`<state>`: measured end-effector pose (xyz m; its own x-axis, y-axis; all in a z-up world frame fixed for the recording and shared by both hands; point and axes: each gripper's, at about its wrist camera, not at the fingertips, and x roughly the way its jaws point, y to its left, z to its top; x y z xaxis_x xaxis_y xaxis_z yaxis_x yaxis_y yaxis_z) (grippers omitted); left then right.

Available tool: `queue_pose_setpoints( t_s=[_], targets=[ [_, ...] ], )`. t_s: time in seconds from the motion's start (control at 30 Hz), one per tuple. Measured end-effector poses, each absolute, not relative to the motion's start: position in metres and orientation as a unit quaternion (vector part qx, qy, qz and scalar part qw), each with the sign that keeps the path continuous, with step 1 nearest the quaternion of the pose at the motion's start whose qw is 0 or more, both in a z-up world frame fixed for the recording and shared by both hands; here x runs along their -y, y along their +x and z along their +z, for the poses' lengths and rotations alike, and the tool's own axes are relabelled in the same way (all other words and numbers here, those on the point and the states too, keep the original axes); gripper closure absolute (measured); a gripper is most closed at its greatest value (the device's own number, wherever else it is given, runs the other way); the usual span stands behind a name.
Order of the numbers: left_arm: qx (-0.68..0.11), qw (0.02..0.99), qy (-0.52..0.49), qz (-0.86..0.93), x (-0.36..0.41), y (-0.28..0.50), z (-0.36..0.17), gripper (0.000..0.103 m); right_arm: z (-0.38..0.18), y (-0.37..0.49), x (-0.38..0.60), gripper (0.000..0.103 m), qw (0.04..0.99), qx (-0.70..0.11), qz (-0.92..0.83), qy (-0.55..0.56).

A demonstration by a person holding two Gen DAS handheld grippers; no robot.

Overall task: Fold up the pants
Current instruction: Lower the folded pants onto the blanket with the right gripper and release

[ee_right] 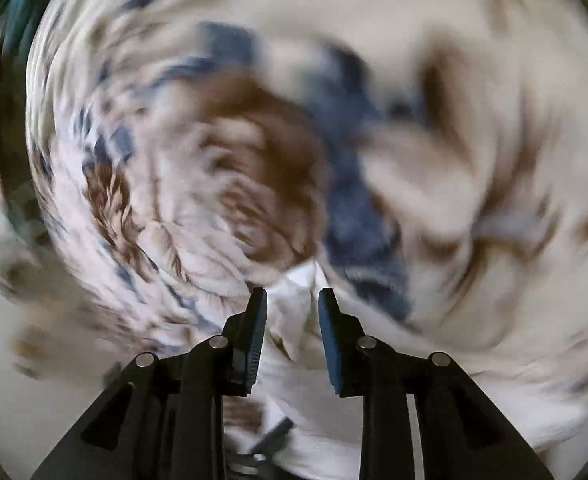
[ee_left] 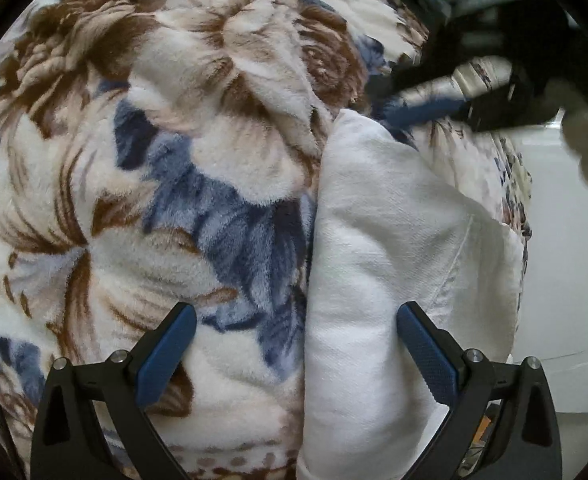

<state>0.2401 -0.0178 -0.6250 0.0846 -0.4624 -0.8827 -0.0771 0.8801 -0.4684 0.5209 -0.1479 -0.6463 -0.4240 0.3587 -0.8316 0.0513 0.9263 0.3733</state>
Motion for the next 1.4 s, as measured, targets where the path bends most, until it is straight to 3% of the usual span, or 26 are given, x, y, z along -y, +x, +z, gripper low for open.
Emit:
queue_pose_setpoints(
  t_s=[0.03, 0.07, 0.1, 0.13, 0.17, 0.2, 0.23, 0.27, 0.43, 0.5, 0.57, 0.63, 0.7, 0.77, 0.83, 0.87, 0.9, 0.93, 1.07, 1.27, 1.33, 1.4],
  targets=[
    [-0.664, 0.706, -0.207, -0.134, 0.018, 0.239, -0.624, 0.001, -0.635, 0.527, 0.135, 0.072, 0.529, -0.825, 0.170, 0.099],
    [-0.664, 0.705, -0.209, -0.133, 0.018, 0.239, -0.627, 0.001, -0.630, 0.521, 0.122, 0.062, 0.521, -0.829, 0.187, 0.081],
    [-0.664, 0.705, -0.209, -0.132, 0.019, 0.243, -0.628, 0.001, -0.621, 0.511, 0.112, 0.043, 0.507, -0.836, 0.202, 0.060],
    [-0.665, 0.705, -0.210, -0.130, 0.021, 0.243, -0.628, 0.001, -0.622, 0.507, 0.100, 0.036, 0.492, -0.843, 0.214, 0.032],
    [-0.665, 0.704, -0.212, -0.128, 0.017, 0.246, -0.631, 0.001, -0.620, 0.498, 0.092, 0.036, 0.483, -0.847, 0.221, -0.018],
    [-0.665, 0.704, -0.213, -0.127, 0.016, 0.247, -0.632, 0.001, -0.620, 0.487, 0.079, 0.049, 0.484, -0.846, 0.215, -0.064],
    [-0.665, 0.705, -0.213, -0.126, -0.003, 0.247, -0.635, 0.001, -0.628, 0.479, 0.078, 0.069, 0.482, -0.847, 0.204, -0.087],
    [-0.665, 0.706, -0.210, -0.125, -0.005, 0.254, -0.637, 0.001, -0.636, 0.477, 0.086, 0.082, 0.476, -0.856, 0.190, -0.071],
    [-0.663, 0.706, -0.220, -0.118, -0.027, 0.252, -0.636, 0.001, -0.664, 0.484, 0.151, 0.086, 0.424, -0.877, 0.133, 0.181],
    [-0.663, 0.705, -0.225, -0.115, -0.033, 0.249, -0.637, 0.001, -0.689, 0.471, 0.184, 0.085, 0.357, -0.871, 0.104, 0.321],
    [-0.661, 0.700, -0.244, -0.112, -0.046, 0.245, -0.636, 0.001, -0.700, 0.469, 0.202, 0.085, 0.339, -0.859, 0.094, 0.372],
    [-0.663, 0.697, -0.248, -0.113, -0.048, 0.245, -0.636, 0.001, -0.678, 0.483, 0.186, 0.080, 0.400, -0.861, 0.156, 0.273],
    [-0.664, 0.698, -0.243, -0.111, -0.050, 0.245, -0.635, 0.001, -0.649, 0.491, 0.157, 0.051, 0.453, -0.854, 0.210, 0.147],
    [-0.664, 0.700, -0.241, -0.107, -0.049, 0.246, -0.634, 0.001, -0.627, 0.492, 0.133, 0.044, 0.479, -0.845, 0.234, 0.039],
    [-0.664, 0.700, -0.240, -0.105, -0.049, 0.247, -0.634, 0.001, -0.631, 0.480, 0.099, 0.044, 0.472, -0.847, 0.233, -0.069],
    [-0.665, 0.700, -0.241, -0.104, -0.049, 0.247, -0.634, 0.001, -0.638, 0.472, 0.083, 0.050, 0.470, -0.843, 0.231, -0.122],
    [-0.665, 0.699, -0.241, -0.103, -0.049, 0.248, -0.634, 0.001, -0.644, 0.466, 0.077, 0.068, 0.470, -0.838, 0.229, -0.154],
    [-0.666, 0.700, -0.239, -0.101, -0.045, 0.250, -0.633, 0.001, -0.651, 0.460, 0.074, 0.068, 0.463, -0.839, 0.230, -0.174],
    [-0.667, 0.702, -0.231, -0.095, -0.040, 0.251, -0.634, 0.001, -0.675, 0.476, 0.107, 0.073, 0.442, -0.877, 0.184, -0.035],
    [-0.662, 0.699, -0.251, -0.103, -0.048, 0.247, -0.641, 0.001, -0.717, 0.469, 0.229, 0.079, 0.324, -0.863, 0.105, 0.374],
    [-0.664, 0.699, -0.243, -0.103, -0.045, 0.249, -0.642, 0.001, -0.726, 0.463, 0.241, 0.079, 0.321, -0.852, 0.106, 0.399],
    [-0.664, 0.700, -0.241, -0.106, -0.044, 0.252, -0.640, 0.001, -0.711, 0.472, 0.230, 0.071, 0.364, -0.857, 0.130, 0.341]
  ],
)
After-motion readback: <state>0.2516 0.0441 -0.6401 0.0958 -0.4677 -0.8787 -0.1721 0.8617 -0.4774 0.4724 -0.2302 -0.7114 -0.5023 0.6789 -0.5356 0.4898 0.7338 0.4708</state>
